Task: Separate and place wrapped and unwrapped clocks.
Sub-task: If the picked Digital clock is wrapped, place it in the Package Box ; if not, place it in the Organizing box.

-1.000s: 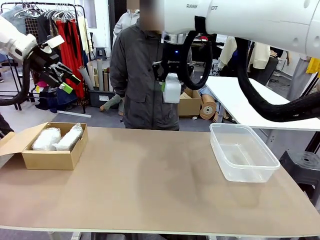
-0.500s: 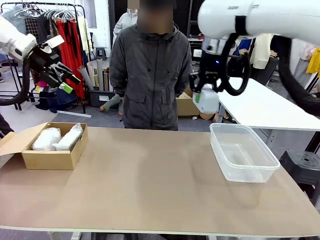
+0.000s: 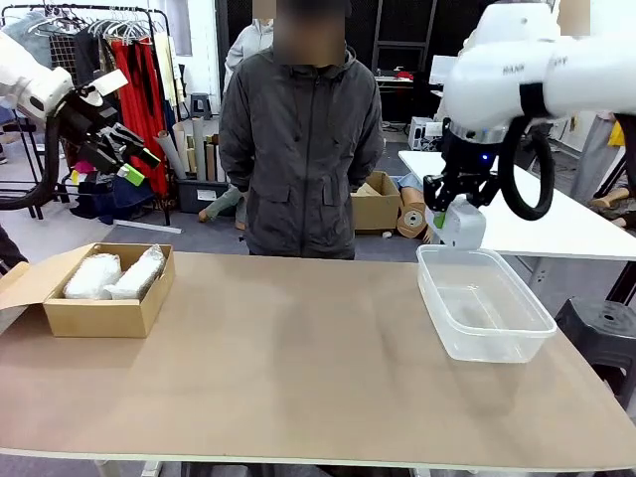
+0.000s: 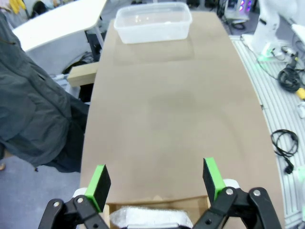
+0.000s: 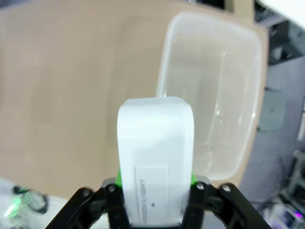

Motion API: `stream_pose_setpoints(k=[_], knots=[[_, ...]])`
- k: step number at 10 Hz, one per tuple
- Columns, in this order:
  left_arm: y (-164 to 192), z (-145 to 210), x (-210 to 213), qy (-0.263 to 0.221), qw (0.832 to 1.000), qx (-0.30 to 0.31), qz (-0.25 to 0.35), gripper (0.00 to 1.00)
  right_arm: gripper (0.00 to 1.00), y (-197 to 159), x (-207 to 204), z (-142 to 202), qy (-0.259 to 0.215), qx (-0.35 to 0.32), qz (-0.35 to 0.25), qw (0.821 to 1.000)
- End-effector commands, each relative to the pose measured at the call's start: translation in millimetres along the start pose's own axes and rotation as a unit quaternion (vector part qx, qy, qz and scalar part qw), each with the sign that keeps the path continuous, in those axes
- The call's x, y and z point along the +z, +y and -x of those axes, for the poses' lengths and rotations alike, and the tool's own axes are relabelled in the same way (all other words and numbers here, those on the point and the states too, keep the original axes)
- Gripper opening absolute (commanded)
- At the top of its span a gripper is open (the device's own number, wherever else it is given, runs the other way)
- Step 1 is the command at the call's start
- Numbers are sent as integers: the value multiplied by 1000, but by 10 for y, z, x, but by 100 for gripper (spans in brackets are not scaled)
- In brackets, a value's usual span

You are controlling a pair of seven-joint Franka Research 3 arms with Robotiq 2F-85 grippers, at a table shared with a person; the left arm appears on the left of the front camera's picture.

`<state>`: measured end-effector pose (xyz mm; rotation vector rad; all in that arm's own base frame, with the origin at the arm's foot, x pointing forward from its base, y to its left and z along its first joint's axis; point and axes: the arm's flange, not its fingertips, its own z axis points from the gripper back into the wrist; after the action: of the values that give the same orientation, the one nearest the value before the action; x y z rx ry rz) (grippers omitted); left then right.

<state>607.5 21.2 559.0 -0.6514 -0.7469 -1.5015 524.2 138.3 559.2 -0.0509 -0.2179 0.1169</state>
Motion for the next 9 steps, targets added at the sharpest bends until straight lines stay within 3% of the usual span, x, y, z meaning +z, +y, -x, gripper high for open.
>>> stream_pose_setpoints(k=[1, 4, 5, 9], knots=[[-22, 6, 6, 2, 1000, -2, 2, 100, 0, -140, -160, 80, -49, 19, 16, 998], [-22, 6, 6, 2, 1000, -2, 2, 100, 0, -244, -213, 34, -56, -22, 22, 998], [-22, 6, 6, 2, 1000, -2, 2, 100, 0, -189, -232, 5, -40, 10, 22, 999], [-22, 6, 6, 2, 1000, -2, 2, 100, 0, -189, -232, 5, -40, 10, 22, 999]])
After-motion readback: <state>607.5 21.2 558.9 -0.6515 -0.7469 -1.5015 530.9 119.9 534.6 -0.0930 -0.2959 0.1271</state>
